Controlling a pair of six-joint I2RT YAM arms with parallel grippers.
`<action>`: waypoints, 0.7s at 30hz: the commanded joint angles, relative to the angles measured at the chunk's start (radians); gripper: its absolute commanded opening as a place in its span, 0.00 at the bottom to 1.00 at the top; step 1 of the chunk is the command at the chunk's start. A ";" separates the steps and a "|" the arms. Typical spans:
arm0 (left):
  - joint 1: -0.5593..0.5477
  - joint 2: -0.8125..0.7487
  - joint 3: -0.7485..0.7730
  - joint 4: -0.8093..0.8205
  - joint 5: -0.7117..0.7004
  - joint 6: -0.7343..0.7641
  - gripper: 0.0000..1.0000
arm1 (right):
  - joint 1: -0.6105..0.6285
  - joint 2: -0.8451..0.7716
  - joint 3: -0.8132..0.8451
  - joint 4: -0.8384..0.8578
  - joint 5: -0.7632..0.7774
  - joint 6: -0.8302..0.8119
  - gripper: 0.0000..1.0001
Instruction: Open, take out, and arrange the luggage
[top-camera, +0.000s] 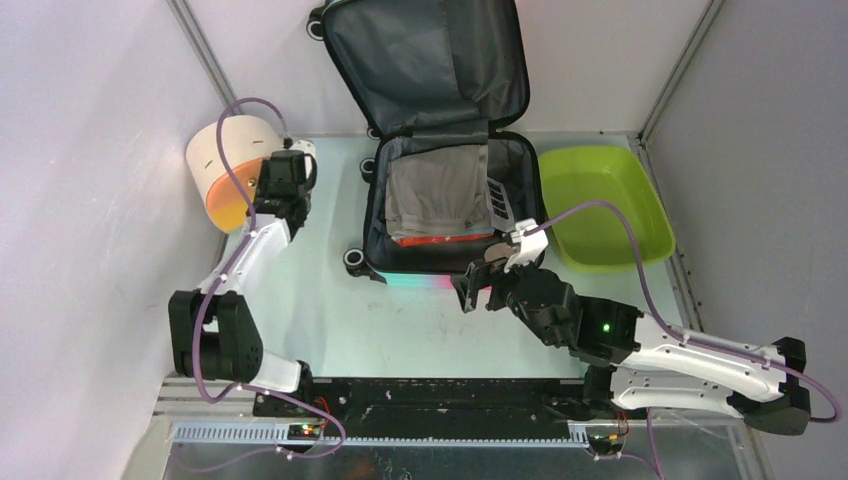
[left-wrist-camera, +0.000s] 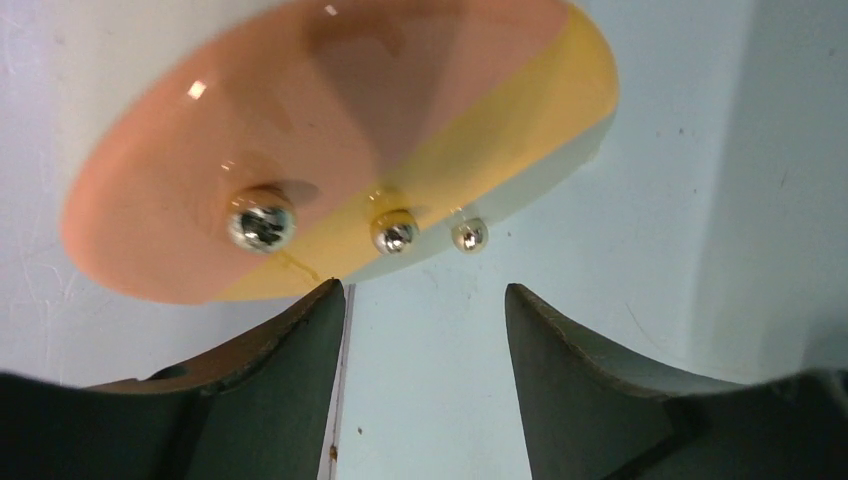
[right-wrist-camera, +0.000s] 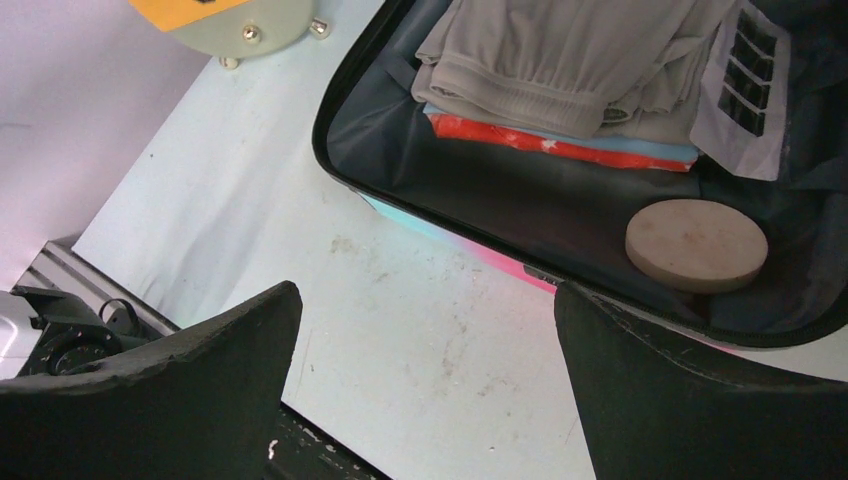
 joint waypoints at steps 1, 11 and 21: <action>-0.022 0.005 -0.024 0.056 -0.068 0.024 0.65 | 0.007 -0.033 0.000 -0.015 0.053 0.008 1.00; -0.016 0.064 -0.088 0.243 -0.201 0.035 0.45 | -0.003 -0.023 -0.001 -0.023 0.063 0.000 0.99; 0.006 0.151 -0.046 0.301 -0.225 0.030 0.44 | -0.031 -0.044 -0.013 0.011 0.026 0.000 1.00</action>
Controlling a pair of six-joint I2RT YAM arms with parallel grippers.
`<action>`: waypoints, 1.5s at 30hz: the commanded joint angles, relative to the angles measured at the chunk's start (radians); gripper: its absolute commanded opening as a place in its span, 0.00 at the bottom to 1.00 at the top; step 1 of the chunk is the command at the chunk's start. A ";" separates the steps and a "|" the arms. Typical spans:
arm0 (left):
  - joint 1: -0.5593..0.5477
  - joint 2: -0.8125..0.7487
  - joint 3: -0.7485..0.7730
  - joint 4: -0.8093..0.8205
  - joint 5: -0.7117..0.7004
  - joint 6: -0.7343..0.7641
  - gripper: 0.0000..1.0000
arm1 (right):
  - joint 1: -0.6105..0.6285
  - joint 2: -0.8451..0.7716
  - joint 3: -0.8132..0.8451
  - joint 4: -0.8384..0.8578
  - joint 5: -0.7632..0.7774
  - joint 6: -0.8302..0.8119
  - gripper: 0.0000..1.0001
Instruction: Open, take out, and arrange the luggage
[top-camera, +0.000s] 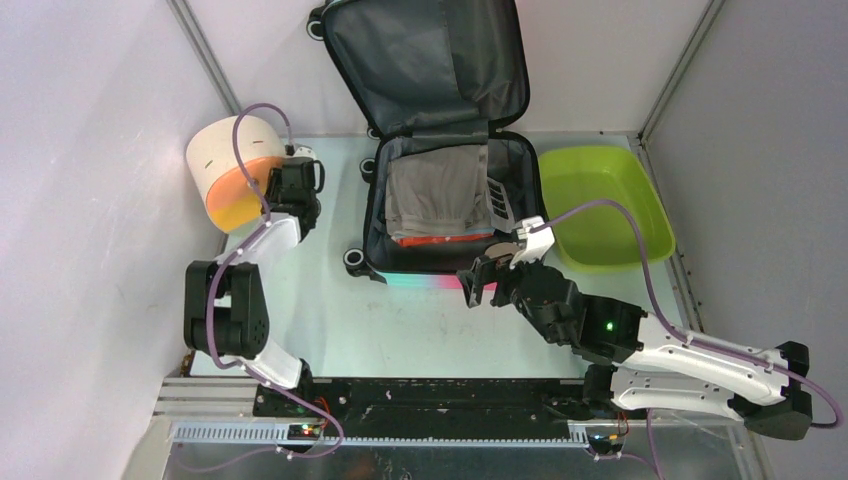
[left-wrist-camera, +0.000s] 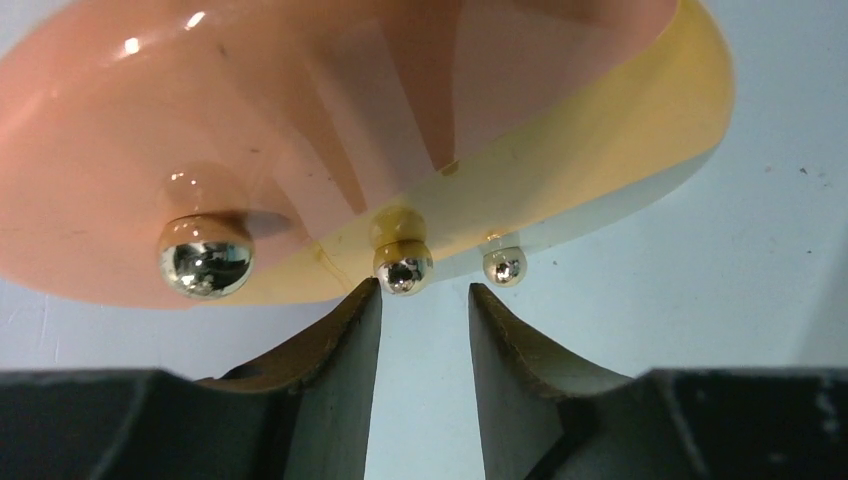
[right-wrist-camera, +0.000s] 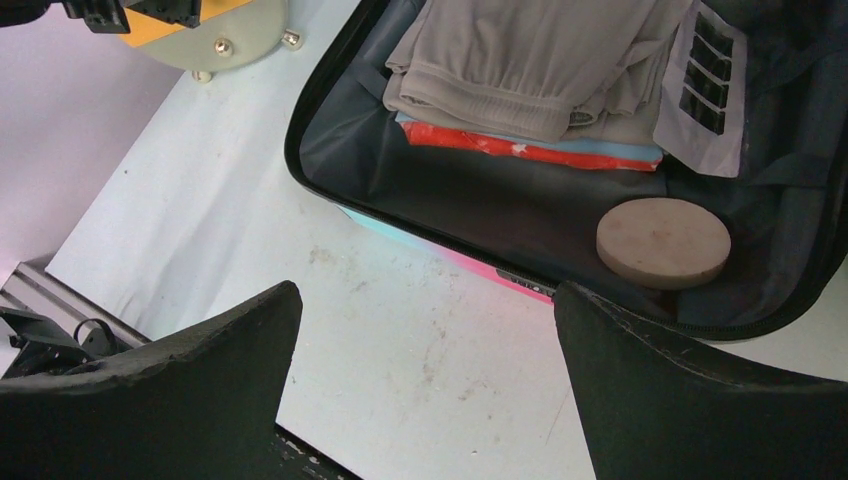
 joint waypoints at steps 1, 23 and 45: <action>0.011 0.027 0.041 0.093 -0.048 0.000 0.44 | -0.009 -0.025 -0.012 0.039 0.002 0.000 1.00; 0.047 0.078 0.031 0.105 -0.052 -0.043 0.42 | -0.051 -0.033 -0.012 0.050 -0.030 0.011 0.99; -0.036 -0.128 -0.032 -0.162 -0.002 -0.215 0.00 | -0.045 -0.108 -0.012 0.035 -0.038 0.035 0.99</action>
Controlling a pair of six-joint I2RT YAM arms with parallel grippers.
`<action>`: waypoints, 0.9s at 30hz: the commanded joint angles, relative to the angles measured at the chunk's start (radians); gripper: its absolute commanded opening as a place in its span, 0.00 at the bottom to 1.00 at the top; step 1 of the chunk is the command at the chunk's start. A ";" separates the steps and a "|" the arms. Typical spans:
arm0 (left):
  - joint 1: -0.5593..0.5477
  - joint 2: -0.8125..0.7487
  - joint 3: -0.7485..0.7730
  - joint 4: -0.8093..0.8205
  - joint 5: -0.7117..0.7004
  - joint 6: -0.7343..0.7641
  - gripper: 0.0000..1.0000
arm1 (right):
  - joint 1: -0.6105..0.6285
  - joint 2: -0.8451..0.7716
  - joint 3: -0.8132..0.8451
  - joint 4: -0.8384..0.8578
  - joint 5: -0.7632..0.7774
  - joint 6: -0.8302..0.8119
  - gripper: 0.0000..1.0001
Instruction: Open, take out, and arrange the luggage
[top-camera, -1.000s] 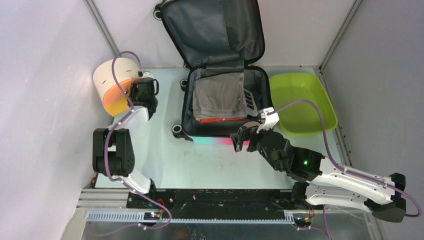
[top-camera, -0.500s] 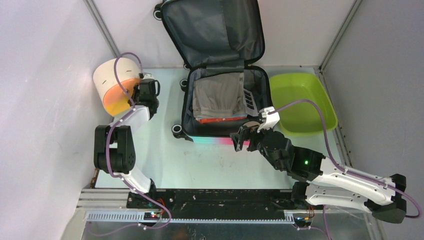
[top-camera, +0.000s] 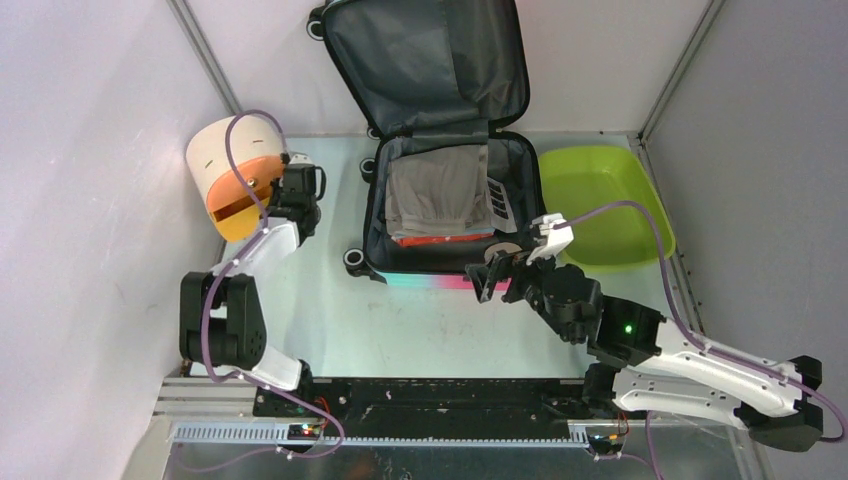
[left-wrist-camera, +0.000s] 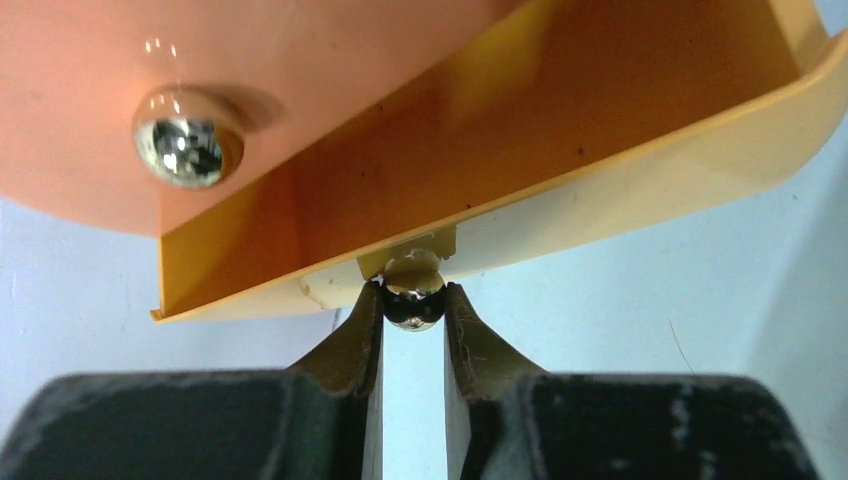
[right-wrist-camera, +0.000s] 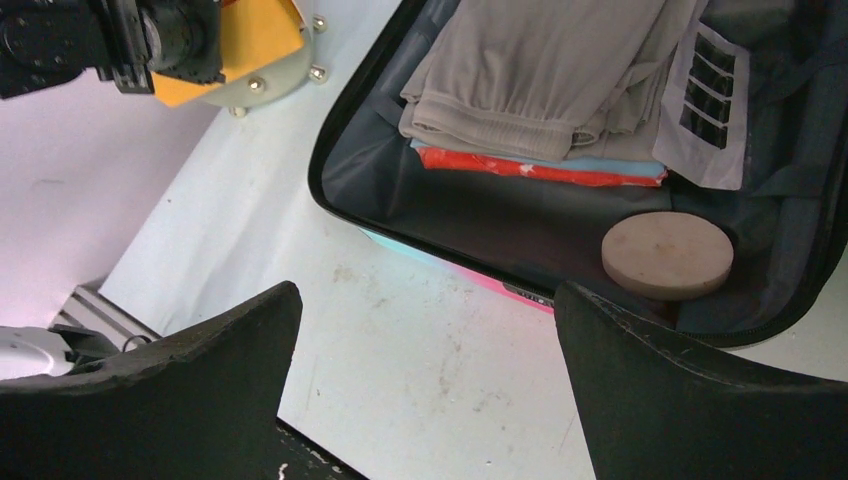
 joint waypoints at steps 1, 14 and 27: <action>-0.035 -0.100 -0.027 -0.056 0.014 -0.103 0.00 | 0.003 -0.043 0.003 0.011 0.008 0.035 1.00; -0.115 -0.220 -0.099 -0.146 -0.020 -0.203 0.31 | 0.003 -0.073 0.004 -0.040 0.027 0.166 1.00; -0.198 -0.469 0.038 -0.328 0.170 -0.215 1.00 | -0.139 -0.014 0.074 -0.185 0.004 0.079 1.00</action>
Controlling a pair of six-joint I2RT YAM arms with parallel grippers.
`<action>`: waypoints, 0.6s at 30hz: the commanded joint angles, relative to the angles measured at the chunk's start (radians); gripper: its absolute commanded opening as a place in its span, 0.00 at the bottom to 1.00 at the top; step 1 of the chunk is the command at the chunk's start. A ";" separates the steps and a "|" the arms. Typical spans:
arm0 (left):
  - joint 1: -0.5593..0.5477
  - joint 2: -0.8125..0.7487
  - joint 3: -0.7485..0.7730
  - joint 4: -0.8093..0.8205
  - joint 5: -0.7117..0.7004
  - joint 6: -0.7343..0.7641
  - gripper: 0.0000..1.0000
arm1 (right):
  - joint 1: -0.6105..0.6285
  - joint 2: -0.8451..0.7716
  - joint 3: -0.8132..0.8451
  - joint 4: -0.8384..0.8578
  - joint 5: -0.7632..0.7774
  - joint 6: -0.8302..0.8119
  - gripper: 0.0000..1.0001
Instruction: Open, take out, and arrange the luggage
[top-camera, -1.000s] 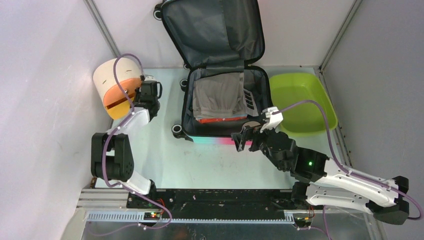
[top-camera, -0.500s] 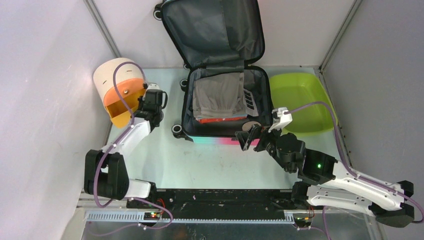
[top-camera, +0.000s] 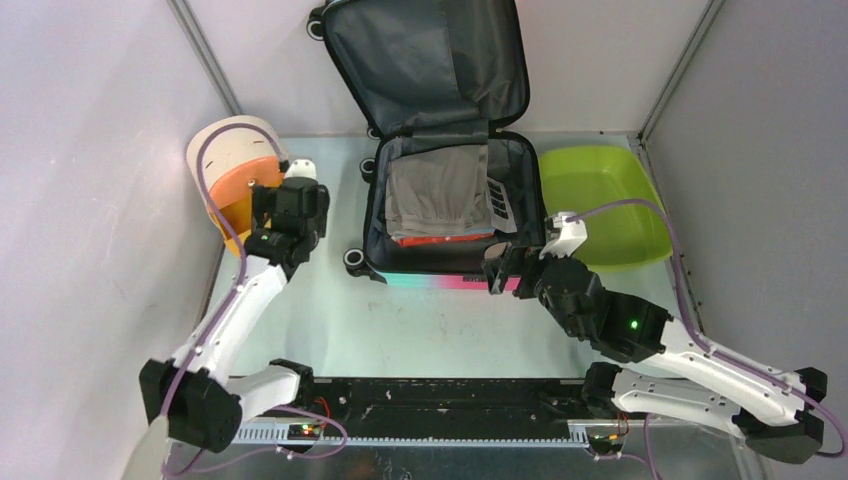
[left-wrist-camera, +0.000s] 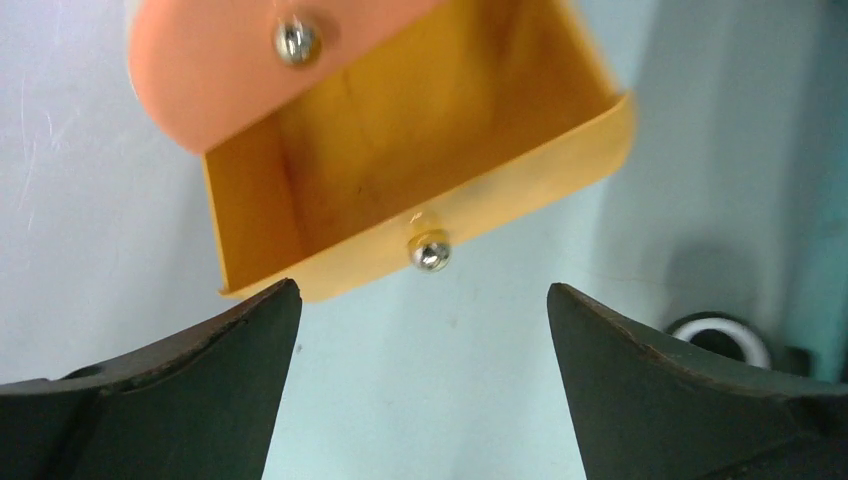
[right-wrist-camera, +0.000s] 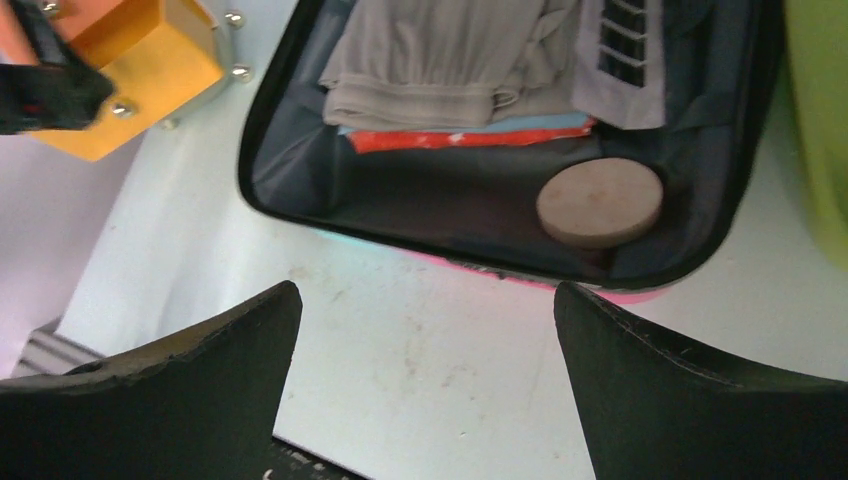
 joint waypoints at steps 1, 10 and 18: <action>-0.038 -0.106 0.112 -0.057 0.183 -0.047 1.00 | -0.102 0.023 0.050 -0.002 -0.058 -0.125 0.99; -0.050 -0.185 0.086 -0.119 0.813 -0.252 1.00 | -0.369 0.206 0.048 0.201 -0.295 -0.593 0.78; 0.160 -0.279 -0.095 -0.063 1.134 -0.318 1.00 | -0.524 0.422 0.049 0.417 -0.532 -0.799 0.63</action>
